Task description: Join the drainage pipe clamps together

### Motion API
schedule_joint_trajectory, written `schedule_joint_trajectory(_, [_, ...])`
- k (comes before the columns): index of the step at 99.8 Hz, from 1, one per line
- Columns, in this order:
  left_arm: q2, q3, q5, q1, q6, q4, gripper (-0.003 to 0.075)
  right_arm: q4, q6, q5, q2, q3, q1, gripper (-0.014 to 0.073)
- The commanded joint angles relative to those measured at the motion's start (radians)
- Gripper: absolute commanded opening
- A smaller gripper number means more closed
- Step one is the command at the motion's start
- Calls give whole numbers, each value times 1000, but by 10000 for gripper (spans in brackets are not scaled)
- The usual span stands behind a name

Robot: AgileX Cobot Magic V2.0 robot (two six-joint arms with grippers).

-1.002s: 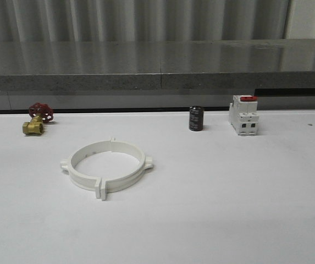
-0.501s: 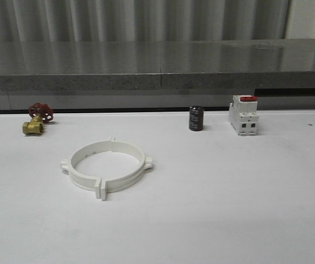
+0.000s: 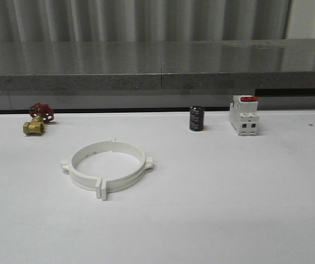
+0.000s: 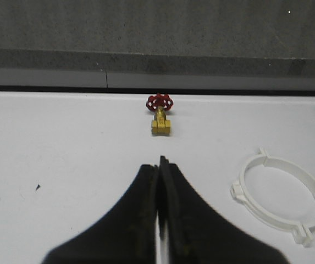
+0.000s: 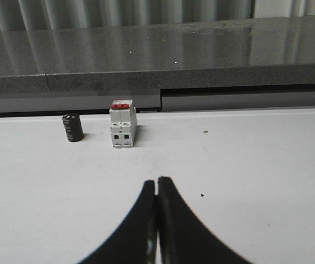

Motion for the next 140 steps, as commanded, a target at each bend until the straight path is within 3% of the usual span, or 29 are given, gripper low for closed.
schedule_joint_trajectory(1, [-8,18,-191,0,-25,38,-21,-1,-2,-82,-17,-16,-7,-67])
schedule_joint_trajectory(13, [-54,120,-326,0,-116,118,-21,-1,-2,-82,-17,-16,-7,-67])
schedule_joint_trajectory(25, [-129,218,-399,0,-118,123,-21,-1,-2,-82,-17,-16,-7,-67])
schedule_joint_trajectory(51, [-329,379,-399,0,-118,124,-21,-1,-2,-82,-17,-16,-7,-67])
schedule_joint_trajectory(84, [-521,472,-394,0,-118,124,-21,-1,-2,-82,-17,-16,-7,-67])
schedule_joint_trajectory(140, [-526,503,-391,0,-118,121,-21,-1,-2,-82,-17,-16,-7,-67])
